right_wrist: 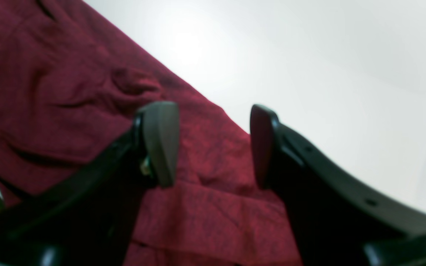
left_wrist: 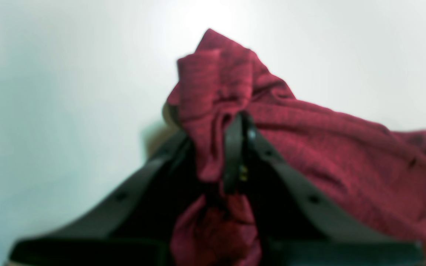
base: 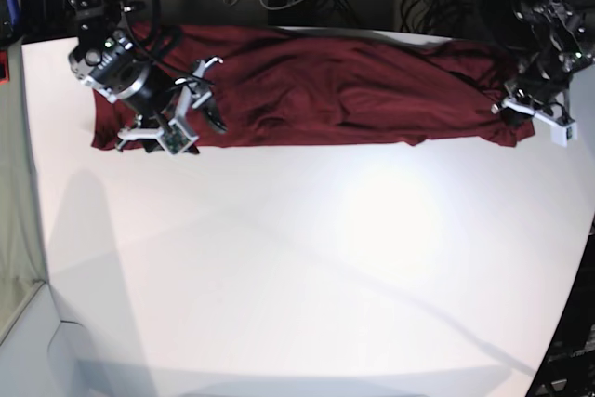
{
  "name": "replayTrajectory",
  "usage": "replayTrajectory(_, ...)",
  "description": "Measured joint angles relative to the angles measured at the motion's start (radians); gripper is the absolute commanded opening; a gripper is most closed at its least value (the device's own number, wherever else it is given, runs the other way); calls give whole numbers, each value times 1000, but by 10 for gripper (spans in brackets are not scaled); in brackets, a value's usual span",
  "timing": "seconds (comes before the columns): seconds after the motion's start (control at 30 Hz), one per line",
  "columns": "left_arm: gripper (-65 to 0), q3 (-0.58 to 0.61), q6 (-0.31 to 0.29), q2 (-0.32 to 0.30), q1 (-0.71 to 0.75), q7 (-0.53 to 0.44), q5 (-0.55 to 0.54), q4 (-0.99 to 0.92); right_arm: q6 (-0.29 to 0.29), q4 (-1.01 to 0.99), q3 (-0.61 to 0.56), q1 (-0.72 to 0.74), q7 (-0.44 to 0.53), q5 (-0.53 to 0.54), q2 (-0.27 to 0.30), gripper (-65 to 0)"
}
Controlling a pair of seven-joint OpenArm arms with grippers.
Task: Layout the t-shirt on the table in an organized manner, then fold the t-shirt properly
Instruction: 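Pull the grasped shirt end with the left gripper, straightening the strip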
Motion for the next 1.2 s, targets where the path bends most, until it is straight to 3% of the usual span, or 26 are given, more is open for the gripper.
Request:
replayTrajectory(0.3, -648, 4, 3, 14, -157, 14, 185, -9, 0, 0, 2, 0, 1, 0, 0, -332)
replayTrajectory(0.73, -648, -5, 2, -9, -156, 33, 192, 33, 0, 0, 8, -8, 0, 1, -2, -332)
replayTrajectory(0.83, -648, -5, 2, -6, -150, 33, 190, 100, 0, 0, 13, -23, -3, -1, -34, -332)
replayTrajectory(1.03, -648, -6, 3, 18, -104, 98, 192, 229, 0, 0, 11, -23, 0, -3, -48, -332)
replayTrajectory(1.2, -648, 3, 2, 82, -40, 102, 198, 386, 0, 0, 13, -19, 0, -3, -48, -332)
